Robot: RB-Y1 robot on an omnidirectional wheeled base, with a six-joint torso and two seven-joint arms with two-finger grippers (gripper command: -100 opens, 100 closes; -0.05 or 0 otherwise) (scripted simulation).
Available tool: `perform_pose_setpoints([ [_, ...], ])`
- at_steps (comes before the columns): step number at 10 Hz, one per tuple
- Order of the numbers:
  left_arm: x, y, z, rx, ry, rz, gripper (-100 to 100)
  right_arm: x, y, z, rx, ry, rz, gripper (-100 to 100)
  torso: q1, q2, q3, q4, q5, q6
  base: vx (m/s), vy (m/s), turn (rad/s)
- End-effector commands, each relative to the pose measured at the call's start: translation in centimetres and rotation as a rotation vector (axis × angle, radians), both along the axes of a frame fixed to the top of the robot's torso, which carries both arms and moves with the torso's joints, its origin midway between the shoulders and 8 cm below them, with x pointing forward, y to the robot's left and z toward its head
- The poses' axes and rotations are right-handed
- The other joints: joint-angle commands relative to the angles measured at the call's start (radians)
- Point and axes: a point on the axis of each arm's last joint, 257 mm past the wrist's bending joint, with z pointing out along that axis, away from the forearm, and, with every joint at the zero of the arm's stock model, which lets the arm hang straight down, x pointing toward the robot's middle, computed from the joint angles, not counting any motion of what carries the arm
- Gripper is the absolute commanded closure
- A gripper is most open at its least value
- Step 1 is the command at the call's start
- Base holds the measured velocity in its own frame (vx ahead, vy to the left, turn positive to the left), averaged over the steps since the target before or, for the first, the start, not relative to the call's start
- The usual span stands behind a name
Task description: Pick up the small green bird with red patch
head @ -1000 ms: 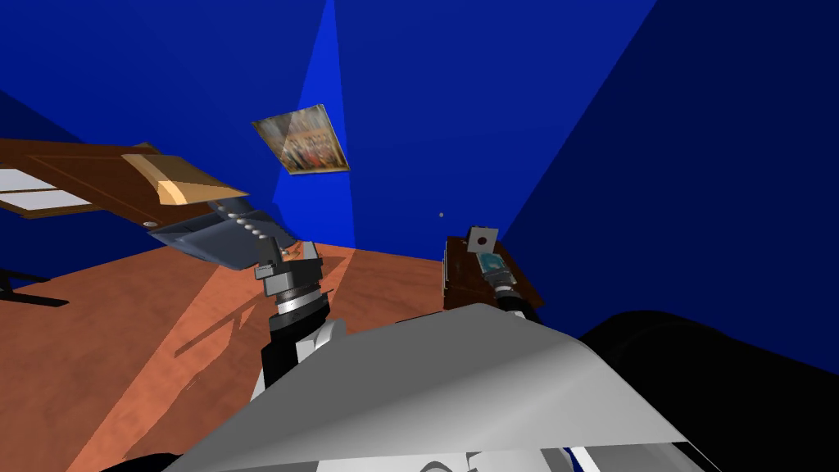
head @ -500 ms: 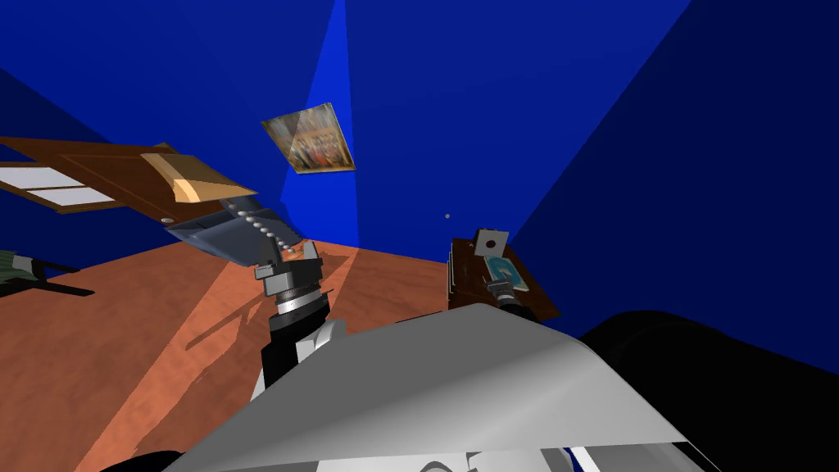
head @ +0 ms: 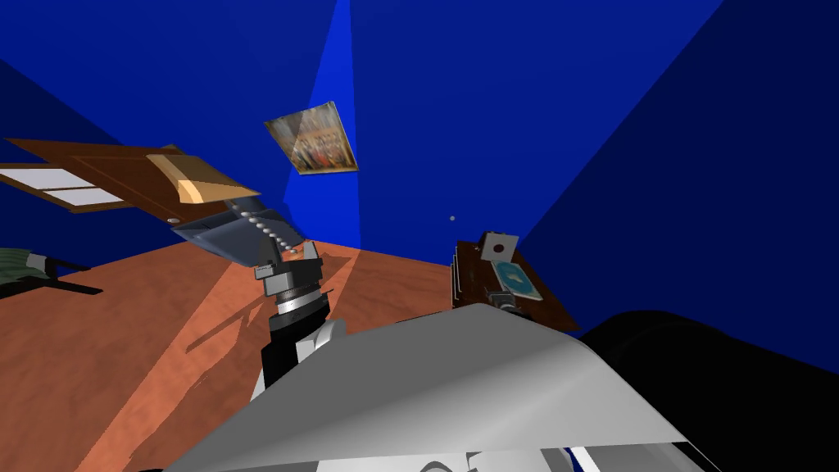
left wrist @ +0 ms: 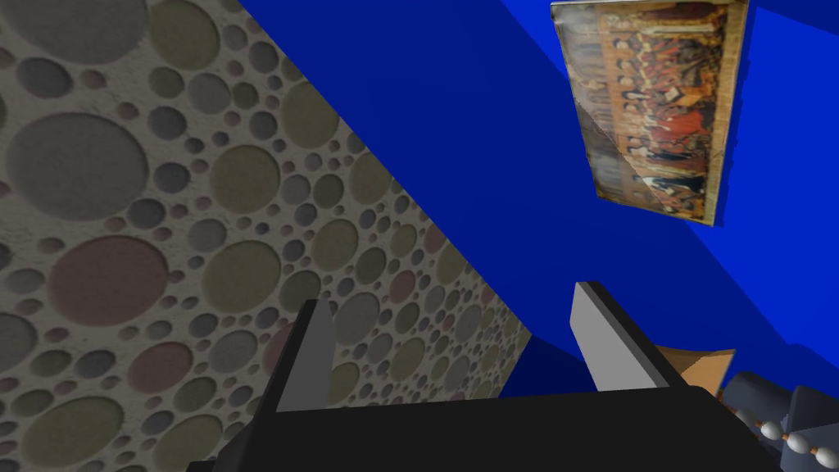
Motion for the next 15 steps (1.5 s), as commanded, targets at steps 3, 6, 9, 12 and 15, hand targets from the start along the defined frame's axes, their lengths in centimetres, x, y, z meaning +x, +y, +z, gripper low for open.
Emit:
perform_pose_setpoints([
  [3,0.0,0.0,0.0,0.0,0.0,0.0,0,-1.8,-0.1,-2.9,0.091,0.03,-0.049,-100,-0.002,0.002,0.001,0.0,0.0,0.0,0.073,0.008,0.002],
  [6,0.0,0.0,0.0,0.0,0.0,0.0,0,-3.9,0.0,-6.6,0.218,0.074,-0.117,-100,-0.002,0.003,0.002,0.001,-0.001,0.0,0.084,0.005,-0.007],
  [9,0.0,0.0,0.0,0.0,0.0,0.0,0,-5.6,0.7,-10.5,0.369,0.114,-0.19,-100,-0.002,-0.006,-0.004,-0.001,-0.001,0.0,0.21,0.003,-0.05],
  [12,0.0,0.0,0.0,0.0,0.0,0.0,0,-6.9,0.8,-12.3,0.413,0.148,-0.221,-100,-0.003,0.0,0.0,0.0,-0.001,0.0,0.096,-0.007,-0.027],
  [15,0.0,0.0,0.0,0.0,0.0,0.0,0,-7.6,1.4,-14.3,0.481,0.18,-0.255,-100,-0.005,-0.001,0.0,0.0,-0.001,0.0,0.112,-0.028,-0.055],
])
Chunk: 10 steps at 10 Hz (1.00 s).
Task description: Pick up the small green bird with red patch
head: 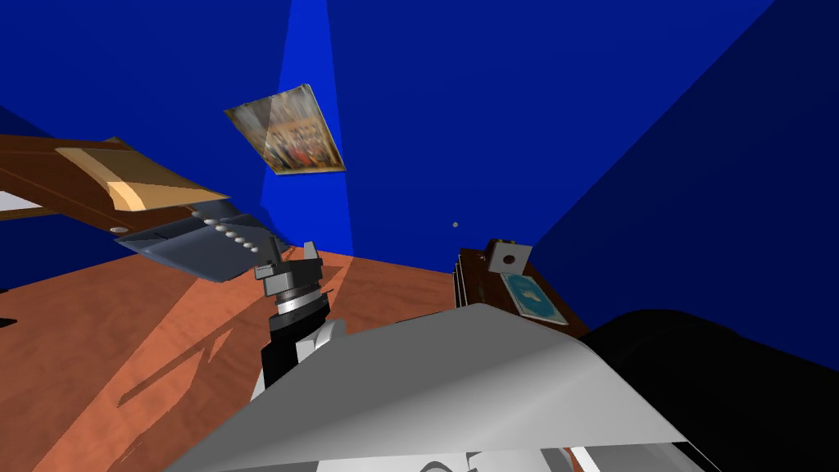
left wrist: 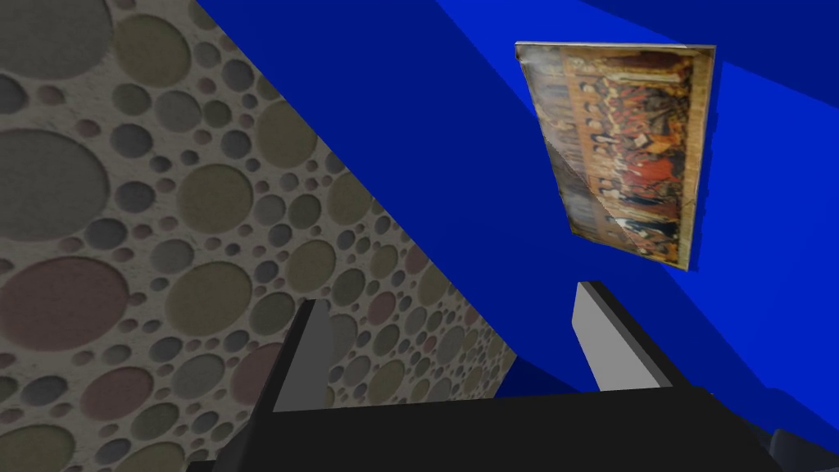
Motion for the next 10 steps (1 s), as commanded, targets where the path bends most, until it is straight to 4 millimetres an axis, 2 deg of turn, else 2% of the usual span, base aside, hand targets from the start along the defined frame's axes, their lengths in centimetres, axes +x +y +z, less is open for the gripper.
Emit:
perform_pose_setpoints([
  [1,0.0,0.0,0.0,0.0,0.0,0.0,0,-0.3,0.3,-1.0,0.034,0.017,-0.016,-100,0.0,0.0,0.0,0.0,0.0,0.0,0.11,-0.027,-0.076],
  [7,0.0,0.0,0.0,0.0,0.0,0.0,0,0.0,2.0,-4.1,0.136,0.081,-0.024,-100,-0.001,-0.001,-0.001,0.0,0.0,0.0,0.15,-0.036,-0.096],
  [8,0.0,0.0,0.0,0.0,0.0,0.0,0,-0.2,1.7,-3.9,0.126,0.075,-0.026,-100,-0.001,-0.002,-0.001,0.0,0.0,0.0,0.072,-0.016,-0.017],
  [9,0.0,0.0,0.0,0.0,0.0,0.0,0,-0.2,1.8,-4.0,0.128,0.076,-0.026,0,0.0,0.002,0.001,0.0,0.0,0.0,0.013,-0.003,0.006],
  [10,0.0,0.0,0.0,0.0,0.0,0.0,0,0.2,2.9,-4.5,0.127,0.075,-0.022,-100,0.001,0.006,0.003,0.001,0.0,0.0,0.014,-0.046,-0.043],
])
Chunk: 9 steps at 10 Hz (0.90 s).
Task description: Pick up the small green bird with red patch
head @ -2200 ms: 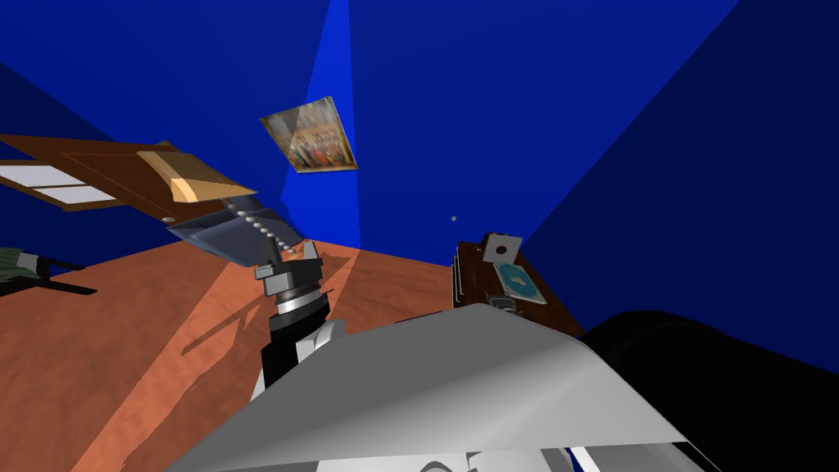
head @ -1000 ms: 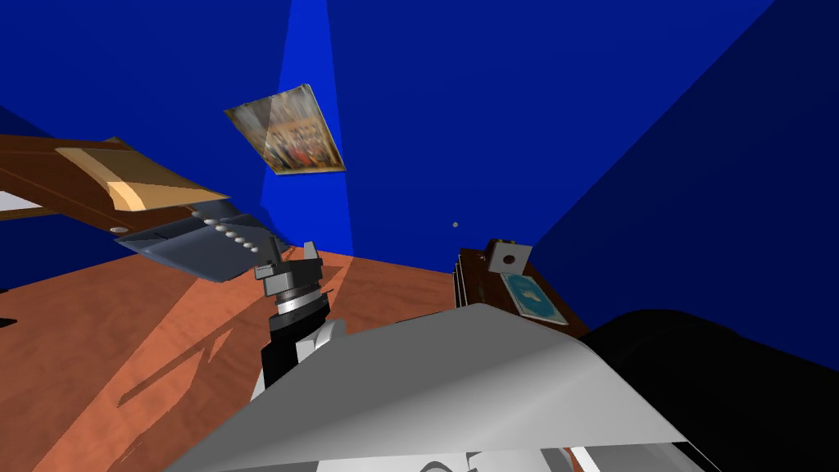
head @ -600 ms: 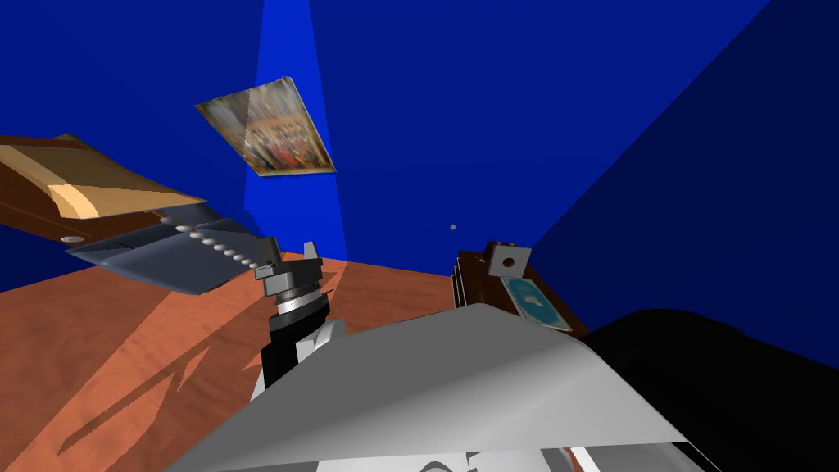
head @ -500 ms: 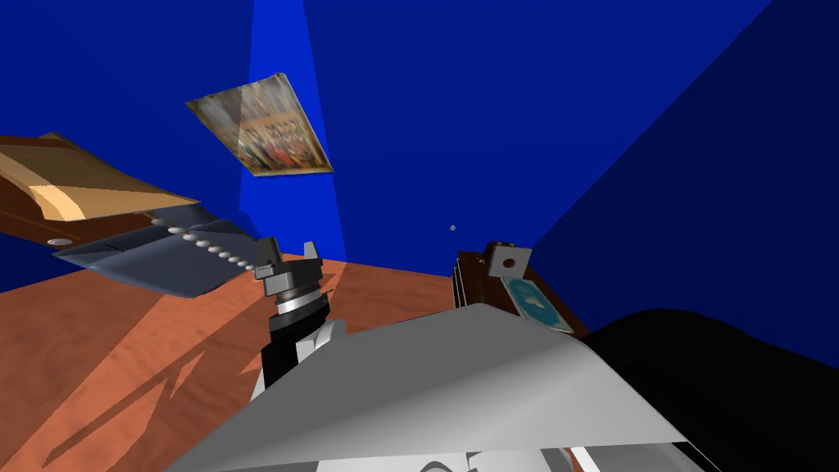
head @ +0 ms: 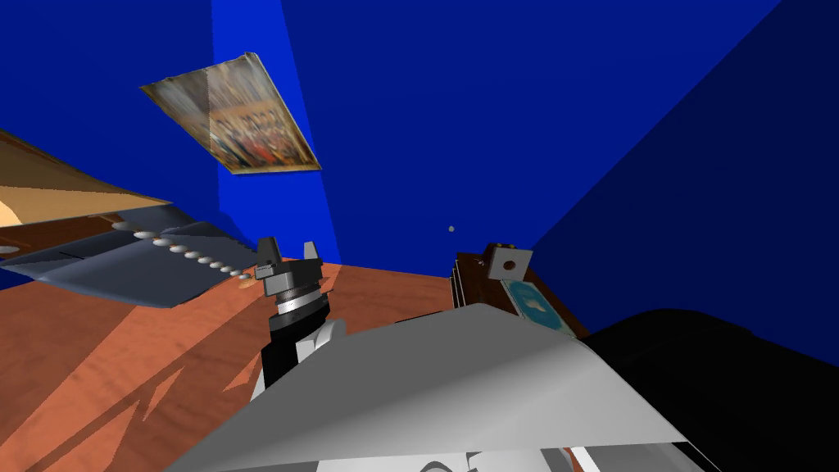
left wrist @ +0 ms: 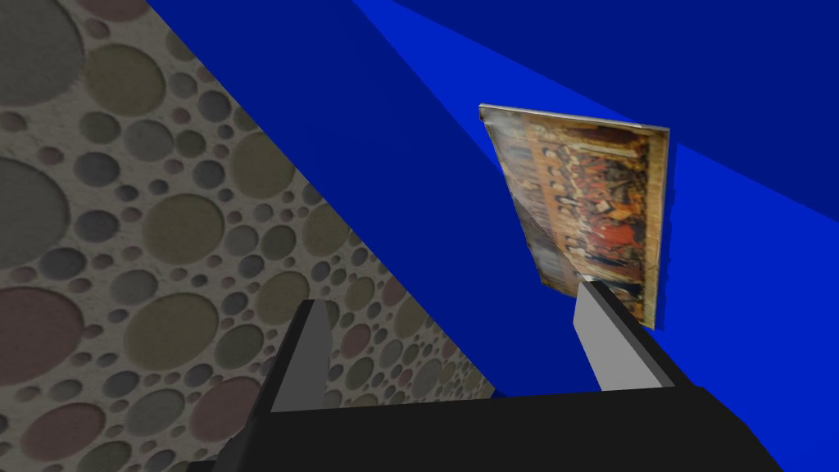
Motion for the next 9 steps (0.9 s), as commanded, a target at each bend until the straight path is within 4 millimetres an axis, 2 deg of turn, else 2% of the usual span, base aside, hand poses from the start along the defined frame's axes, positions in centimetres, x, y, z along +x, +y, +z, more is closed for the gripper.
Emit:
perform_pose_setpoints([
  [1,0.0,0.0,0.0,0.0,0.0,0.0,0,0.5,1.2,-0.6,-0.003,-0.002,0.005,-100,0.0,0.0,0.0,0.0,0.0,0.0,0.024,-0.09,-0.044],
  [3,0.0,0.0,0.0,0.0,0.0,0.0,0,1.2,3.3,-1.5,-0.003,-0.002,0.015,-100,-0.004,0.0,0.0,0.0,-0.001,0.0,0.019,-0.112,-0.039],
  [4,0.0,0.0,0.0,0.0,0.0,0.0,0,1.1,2.6,-1.3,-0.001,0.0,0.013,-100,-0.005,0.0,0.0,0.0,-0.001,0.0,0.007,-0.041,-0.002],
  [5,0.0,0.0,0.0,0.0,0.0,0.0,0,1.1,2.6,-1.3,-0.004,-0.001,0.013,100,-0.001,0.001,0.001,0.0,0.0,0.0,0.0,0.0,0.0],
  [9,0.0,0.0,0.0,0.0,0.0,0.0,0,1.4,2.9,-1.3,-0.001,-0.004,0.019,100,-0.003,-0.001,-0.001,-0.001,-0.001,0.002,0.0,0.003,0.005],
])
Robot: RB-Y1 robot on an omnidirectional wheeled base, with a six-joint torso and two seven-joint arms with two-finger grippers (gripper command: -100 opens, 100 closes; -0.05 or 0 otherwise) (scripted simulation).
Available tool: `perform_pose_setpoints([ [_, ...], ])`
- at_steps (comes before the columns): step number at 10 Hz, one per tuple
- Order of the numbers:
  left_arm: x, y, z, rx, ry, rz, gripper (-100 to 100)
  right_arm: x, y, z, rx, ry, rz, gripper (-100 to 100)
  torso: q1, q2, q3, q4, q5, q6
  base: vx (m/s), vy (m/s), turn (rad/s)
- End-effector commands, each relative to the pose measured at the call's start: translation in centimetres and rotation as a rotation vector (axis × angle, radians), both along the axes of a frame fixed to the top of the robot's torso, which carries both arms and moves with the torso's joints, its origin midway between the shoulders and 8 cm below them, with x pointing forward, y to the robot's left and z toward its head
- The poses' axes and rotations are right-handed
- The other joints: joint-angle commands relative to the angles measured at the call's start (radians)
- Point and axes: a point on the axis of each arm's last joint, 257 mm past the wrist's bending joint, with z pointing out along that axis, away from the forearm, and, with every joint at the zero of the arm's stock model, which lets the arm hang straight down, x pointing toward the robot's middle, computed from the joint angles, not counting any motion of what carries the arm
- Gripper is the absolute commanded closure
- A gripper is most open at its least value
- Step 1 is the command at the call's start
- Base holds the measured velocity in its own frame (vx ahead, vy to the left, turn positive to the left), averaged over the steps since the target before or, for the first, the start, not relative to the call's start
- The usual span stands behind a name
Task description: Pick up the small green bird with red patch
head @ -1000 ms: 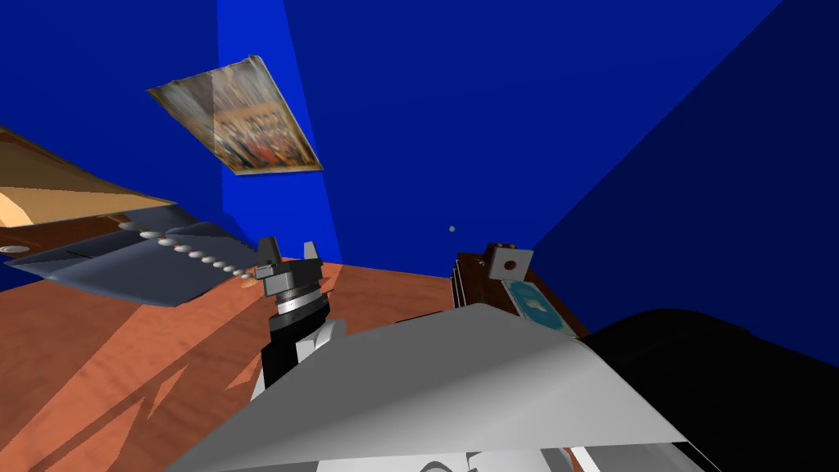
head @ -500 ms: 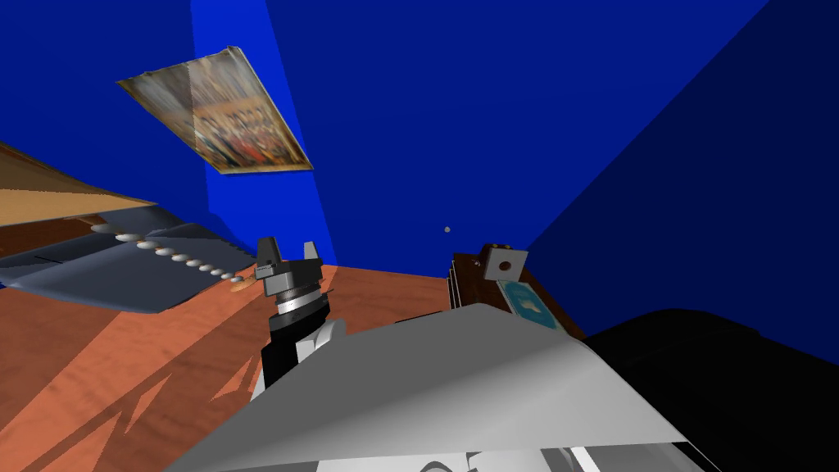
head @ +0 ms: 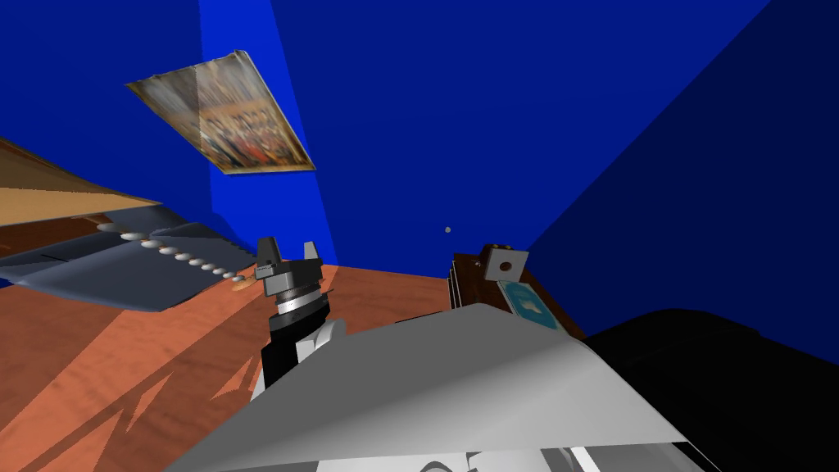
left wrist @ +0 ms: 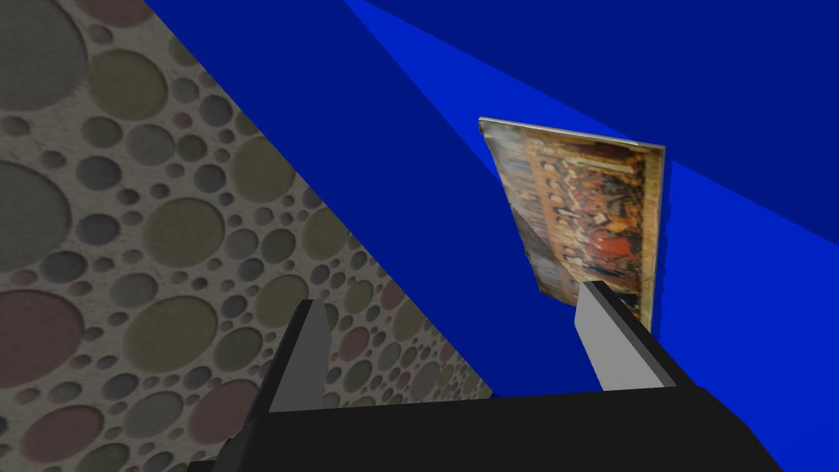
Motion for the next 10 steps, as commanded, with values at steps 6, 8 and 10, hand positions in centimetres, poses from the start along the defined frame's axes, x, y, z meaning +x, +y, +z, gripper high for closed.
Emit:
perform_pose_setpoints([
  [6,0.0,0.0,0.0,0.0,0.0,0.0,0,-1.3,-2.8,1.3,-0.001,0.003,-0.019,100,0.004,0.001,0.001,0.0,0.001,0.001,-0.011,0.048,0.018],
  [8,0.0,0.0,0.0,0.0,0.0,0.0,0,-1.6,-3.6,1.6,-0.001,0.004,-0.022,100,0.004,0.001,0.0,0.0,0.001,0.001,-0.008,0.046,0.016],
  [10,0.0,0.0,0.0,0.0,0.0,0.0,0,-1.6,-3.4,1.6,0.0,0.004,-0.021,0,0.002,0.0,0.0,0.0,0.001,0.001,-0.001,0.007,-0.001],
])
